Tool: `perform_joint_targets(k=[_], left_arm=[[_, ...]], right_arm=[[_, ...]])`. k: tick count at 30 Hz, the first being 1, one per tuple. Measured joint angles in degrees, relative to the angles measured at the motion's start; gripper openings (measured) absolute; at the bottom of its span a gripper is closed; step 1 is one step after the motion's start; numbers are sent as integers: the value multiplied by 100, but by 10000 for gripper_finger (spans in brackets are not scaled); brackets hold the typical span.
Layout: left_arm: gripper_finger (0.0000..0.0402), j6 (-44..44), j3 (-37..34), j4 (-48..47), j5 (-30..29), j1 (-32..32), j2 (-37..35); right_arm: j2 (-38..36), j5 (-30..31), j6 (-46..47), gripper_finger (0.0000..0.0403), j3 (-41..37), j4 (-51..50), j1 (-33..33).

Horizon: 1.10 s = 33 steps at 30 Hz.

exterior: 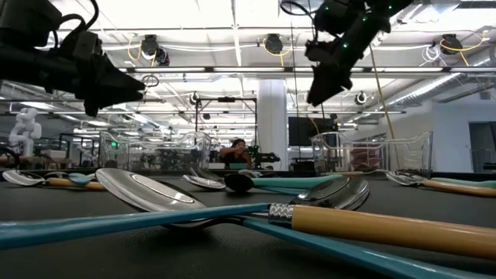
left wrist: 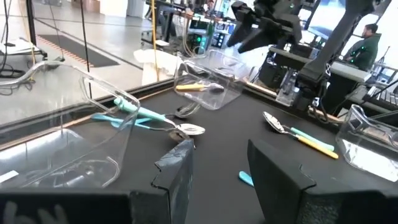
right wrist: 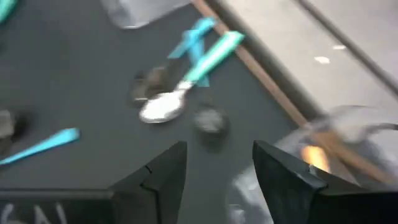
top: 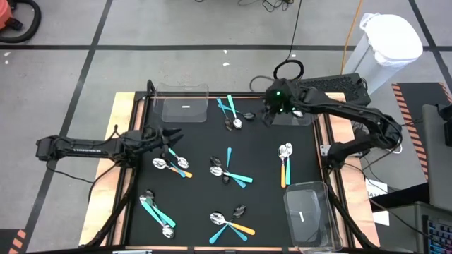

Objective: Sort silverware by color (type)
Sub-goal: Put the blue spoon into the top left transparent bin

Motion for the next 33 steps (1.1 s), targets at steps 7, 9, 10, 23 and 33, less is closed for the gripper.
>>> perform_joint_targets(k=[7,9,10,23,33], left_arm=[[155,-51,0,161,-538,0,425],[155,-105,0,283,-755,0,525],[155,-161,0,336,-804,0,583],[155,-328,0,318,-802,-2,1162],[155,-358,0,327,-854,0,1630]], right_arm=[[879,222,44,162,6,1241,596],[1195,228,43,158,156,1477,597],[1373,250,42,156,277,1521,572],[3472,371,-987,137,2236,-334,35],[4058,-114,-1363,136,2302,-191,-184]])
